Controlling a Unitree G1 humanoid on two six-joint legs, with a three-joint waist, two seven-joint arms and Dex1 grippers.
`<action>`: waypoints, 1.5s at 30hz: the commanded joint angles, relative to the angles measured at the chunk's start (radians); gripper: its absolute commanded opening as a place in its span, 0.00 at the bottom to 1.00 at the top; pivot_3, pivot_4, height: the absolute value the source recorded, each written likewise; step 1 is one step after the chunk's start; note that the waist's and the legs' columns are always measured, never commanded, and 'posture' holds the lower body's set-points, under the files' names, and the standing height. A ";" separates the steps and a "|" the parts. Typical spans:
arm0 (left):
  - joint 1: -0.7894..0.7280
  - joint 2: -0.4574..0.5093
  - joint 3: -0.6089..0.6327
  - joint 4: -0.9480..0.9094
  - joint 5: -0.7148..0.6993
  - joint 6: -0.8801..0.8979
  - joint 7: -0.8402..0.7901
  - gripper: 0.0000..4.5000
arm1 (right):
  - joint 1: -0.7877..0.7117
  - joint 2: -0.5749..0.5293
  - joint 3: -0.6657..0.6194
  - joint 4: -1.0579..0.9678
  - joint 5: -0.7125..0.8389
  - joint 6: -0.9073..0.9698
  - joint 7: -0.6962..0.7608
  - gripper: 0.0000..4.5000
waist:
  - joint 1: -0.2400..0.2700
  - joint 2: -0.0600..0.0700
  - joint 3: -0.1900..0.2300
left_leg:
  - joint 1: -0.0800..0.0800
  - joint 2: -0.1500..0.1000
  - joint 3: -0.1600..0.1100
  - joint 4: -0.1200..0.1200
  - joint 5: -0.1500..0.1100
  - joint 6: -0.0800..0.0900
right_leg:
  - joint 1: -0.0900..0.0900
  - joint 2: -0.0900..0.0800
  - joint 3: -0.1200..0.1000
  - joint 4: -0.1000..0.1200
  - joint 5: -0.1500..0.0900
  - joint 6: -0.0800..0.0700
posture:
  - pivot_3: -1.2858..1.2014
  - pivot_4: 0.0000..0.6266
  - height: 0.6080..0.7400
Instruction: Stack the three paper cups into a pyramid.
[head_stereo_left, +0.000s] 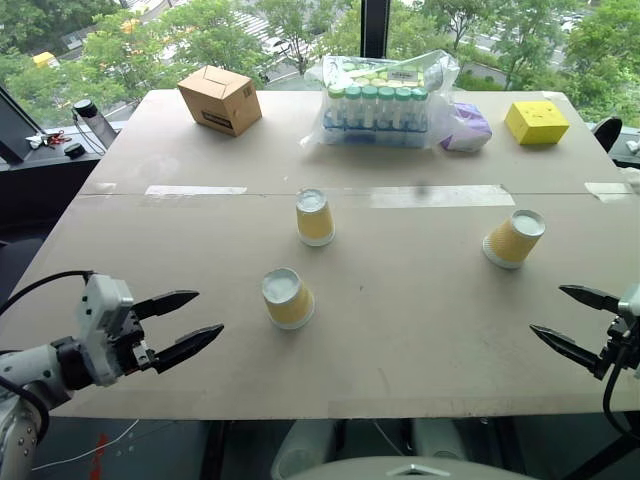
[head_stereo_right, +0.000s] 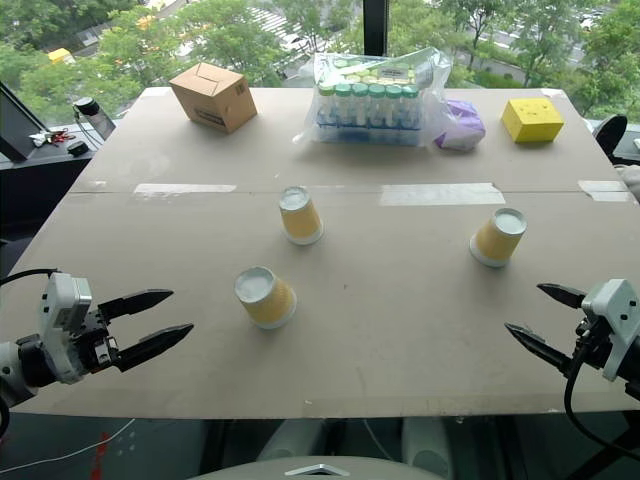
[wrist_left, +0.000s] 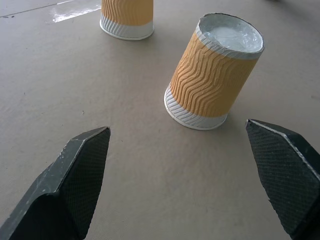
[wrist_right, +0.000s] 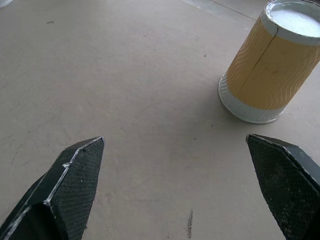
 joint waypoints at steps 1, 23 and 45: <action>-0.039 -0.004 -0.035 -0.018 -0.006 -0.008 0.004 0.99 | -0.047 0.031 0.019 -0.064 0.032 -0.034 -0.015 1.00 | 0.000 0.000 0.000 | 0.000 0.000 0.000 0.000 0.000 0.000 | 0.000 0.000 0.000 0.000 0.000 0.000 | 0.52 0.24 1.00; -0.372 -0.080 -0.405 0.087 0.139 -0.173 -0.022 0.99 | -0.053 -0.052 0.135 -0.303 0.250 -0.036 0.259 1.00 | 0.002 0.001 0.001 | -0.002 0.000 -0.005 0.000 0.000 -0.004 | 0.000 0.000 -0.006 -0.002 0.000 0.000 | 0.52 0.24 1.00; -0.658 -0.185 -0.523 0.191 0.125 -0.115 -0.020 0.53 | -0.202 0.020 0.183 -0.349 0.367 0.005 0.068 1.00 | 0.002 0.001 0.001 | -0.003 -0.001 -0.007 0.003 0.001 -0.004 | 0.001 0.000 -0.008 -0.001 0.000 0.000 | 0.52 0.24 1.00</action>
